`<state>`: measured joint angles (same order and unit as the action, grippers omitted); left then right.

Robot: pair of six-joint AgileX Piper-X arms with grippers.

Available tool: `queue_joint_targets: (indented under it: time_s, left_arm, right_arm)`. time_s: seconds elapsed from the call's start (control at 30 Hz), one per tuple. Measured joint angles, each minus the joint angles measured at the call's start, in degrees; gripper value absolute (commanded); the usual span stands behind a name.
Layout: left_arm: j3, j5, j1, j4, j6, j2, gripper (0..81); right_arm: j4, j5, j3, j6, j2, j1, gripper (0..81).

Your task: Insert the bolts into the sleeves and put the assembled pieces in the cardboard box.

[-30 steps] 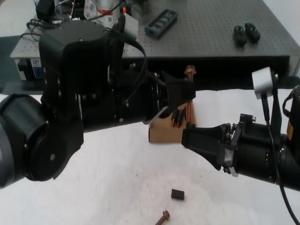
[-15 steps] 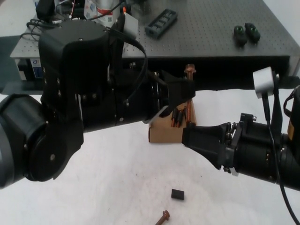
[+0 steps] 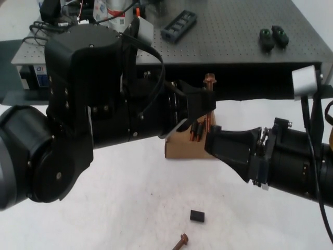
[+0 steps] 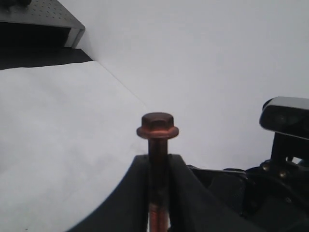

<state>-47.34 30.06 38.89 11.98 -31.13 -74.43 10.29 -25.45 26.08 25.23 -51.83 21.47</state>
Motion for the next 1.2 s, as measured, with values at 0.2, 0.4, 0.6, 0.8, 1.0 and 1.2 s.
queue_joint_targets:
  time_s: [0.2, 0.4, 0.6, 0.8, 1.0, 1.2]
  left_arm:
    - [0.0, 0.0, 0.0, 0.36, 0.0, 0.0, 0.6]
    - [0.0, 0.21, 0.0, 0.36, 0.0, 0.0, 0.6]
    - [0.0, 0.68, 0.0, 0.36, 0.0, 0.0, 0.6]
    - [0.0, 0.67, 0.0, 0.71, 0.0, 0.0, 0.6]
    - [0.0, 0.67, 0.0, 0.74, 0.0, 0.0, 0.6]
    - [0.0, 1.18, 0.0, 0.74, 0.0, 0.0, 0.6]
  right_arm:
    - [-3.53, -3.81, 0.12, 0.46, 0.05, 0.0, 4.7]
    - [-5.1, -6.45, 0.12, 0.46, -0.93, 0.0, 4.7]
    - [-0.36, -2.73, 0.12, 0.59, -4.48, 0.0, 4.7]
    - [1.55, -1.45, 0.12, 0.59, -3.79, 0.0, 4.7]
    - [2.77, -1.09, 0.12, 0.59, -3.4, 0.0, 4.7]
    - [2.77, -0.91, 0.12, -0.59, -3.4, 0.0, 4.7]
